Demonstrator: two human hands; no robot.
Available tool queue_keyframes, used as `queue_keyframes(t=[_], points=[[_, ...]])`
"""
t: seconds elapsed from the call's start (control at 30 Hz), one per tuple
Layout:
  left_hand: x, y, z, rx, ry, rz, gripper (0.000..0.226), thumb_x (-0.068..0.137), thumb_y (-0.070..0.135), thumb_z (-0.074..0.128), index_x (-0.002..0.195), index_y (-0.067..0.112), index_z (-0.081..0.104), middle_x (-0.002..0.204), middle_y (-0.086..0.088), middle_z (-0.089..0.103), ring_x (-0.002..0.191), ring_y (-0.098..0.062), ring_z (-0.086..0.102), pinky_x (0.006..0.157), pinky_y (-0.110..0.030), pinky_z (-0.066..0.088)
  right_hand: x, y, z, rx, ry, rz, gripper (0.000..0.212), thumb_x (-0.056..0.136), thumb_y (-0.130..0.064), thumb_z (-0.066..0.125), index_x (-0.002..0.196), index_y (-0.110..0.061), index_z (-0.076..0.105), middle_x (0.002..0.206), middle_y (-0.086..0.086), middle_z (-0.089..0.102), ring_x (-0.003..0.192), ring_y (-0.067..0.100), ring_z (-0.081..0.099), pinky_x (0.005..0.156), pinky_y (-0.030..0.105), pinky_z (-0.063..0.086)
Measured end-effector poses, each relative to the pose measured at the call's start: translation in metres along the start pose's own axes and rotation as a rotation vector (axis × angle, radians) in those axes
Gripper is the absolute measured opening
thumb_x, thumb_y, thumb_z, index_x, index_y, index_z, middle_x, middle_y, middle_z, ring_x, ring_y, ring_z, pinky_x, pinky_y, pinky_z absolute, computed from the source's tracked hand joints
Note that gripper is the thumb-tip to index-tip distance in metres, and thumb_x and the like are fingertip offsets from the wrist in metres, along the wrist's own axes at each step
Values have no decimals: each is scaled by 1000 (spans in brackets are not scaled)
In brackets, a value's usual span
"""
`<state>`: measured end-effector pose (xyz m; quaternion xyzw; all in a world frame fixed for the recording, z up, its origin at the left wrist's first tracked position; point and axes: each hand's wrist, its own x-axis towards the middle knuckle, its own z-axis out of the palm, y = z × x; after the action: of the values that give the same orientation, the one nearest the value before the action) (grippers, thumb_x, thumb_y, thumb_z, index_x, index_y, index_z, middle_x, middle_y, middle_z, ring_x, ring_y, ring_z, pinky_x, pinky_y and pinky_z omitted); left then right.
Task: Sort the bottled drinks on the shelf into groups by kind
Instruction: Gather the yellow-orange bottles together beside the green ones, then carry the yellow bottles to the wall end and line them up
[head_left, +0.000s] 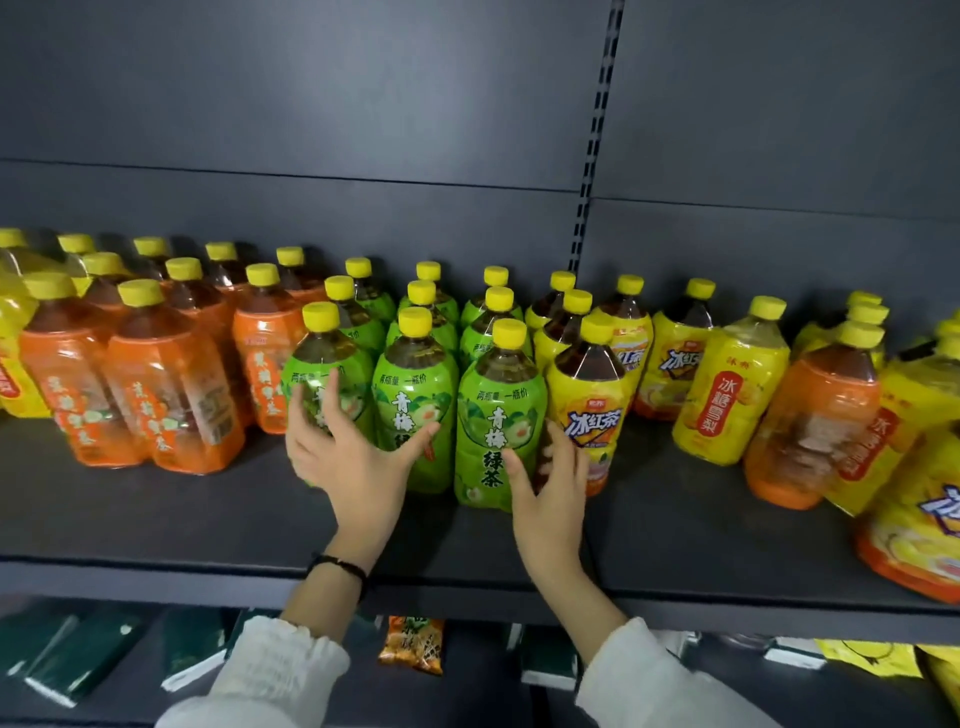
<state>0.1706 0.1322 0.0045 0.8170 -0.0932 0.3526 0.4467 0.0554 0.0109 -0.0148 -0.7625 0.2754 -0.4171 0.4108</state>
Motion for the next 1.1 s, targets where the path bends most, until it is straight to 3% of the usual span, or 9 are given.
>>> queue_keyframes(t=[0.07,0.23,0.4,0.53,0.63,0.73,0.83,0.93,1.1], points=[[9,-10,-3,30,19,-12,121,51,85,61,144,12,33,146,-26,32,129,-46,35,100,-57,33,-1,-4,5,-38,53,-15,63,87,-37,65,141,-21,37,123,1,43,109,20,50,82,35,50],[22,-20,-13,-174,-194,-146,139,47,71,74,152,13,5,153,-21,20,139,-40,23,105,-62,29,-10,-6,17,-228,63,-69,83,80,-36,74,148,-26,26,143,2,35,133,20,39,86,29,48],[24,-21,-13,-170,-187,-138,137,47,67,78,151,11,9,148,-20,28,135,-40,29,97,-64,35,-6,-14,25,-311,123,0,85,81,-38,73,150,-30,24,140,-1,40,124,20,48,66,30,45],[27,-21,-18,-202,-204,-121,133,49,58,83,151,11,12,148,-18,29,136,-37,28,101,-60,33,-8,-11,25,-335,105,-8,82,83,-41,69,151,-31,23,141,-3,39,123,17,47,65,28,42],[28,-33,-23,-333,-211,-104,114,62,35,87,150,13,18,149,-11,30,139,-24,26,112,-42,24,-5,-6,13,-206,113,-48,65,84,-37,70,142,-30,42,129,-3,52,108,14,55,71,33,53],[19,-46,-35,-425,-163,-240,81,73,20,81,140,11,36,136,-10,43,129,-24,40,104,-29,34,0,4,-13,-12,265,-102,31,83,-26,73,113,-23,65,104,-3,60,89,19,63,75,41,55],[-14,-43,-41,-324,-124,-206,55,75,18,79,120,4,49,114,-16,51,112,-32,47,91,-33,36,17,22,-41,57,349,12,44,80,-32,75,119,-23,57,114,-5,50,103,21,56,83,45,53],[-48,-15,-33,-365,-285,-127,46,77,22,77,114,9,53,106,-3,50,106,-24,49,86,-28,36,38,37,-61,100,272,143,70,78,-41,75,138,-24,43,134,3,42,121,24,45,99,46,45],[-77,55,4,-474,-403,-124,65,76,34,77,130,15,45,117,4,41,112,-14,43,93,-30,40,56,42,-69,212,-31,224,56,85,-34,70,135,-22,48,128,5,55,109,17,55,90,35,51]])
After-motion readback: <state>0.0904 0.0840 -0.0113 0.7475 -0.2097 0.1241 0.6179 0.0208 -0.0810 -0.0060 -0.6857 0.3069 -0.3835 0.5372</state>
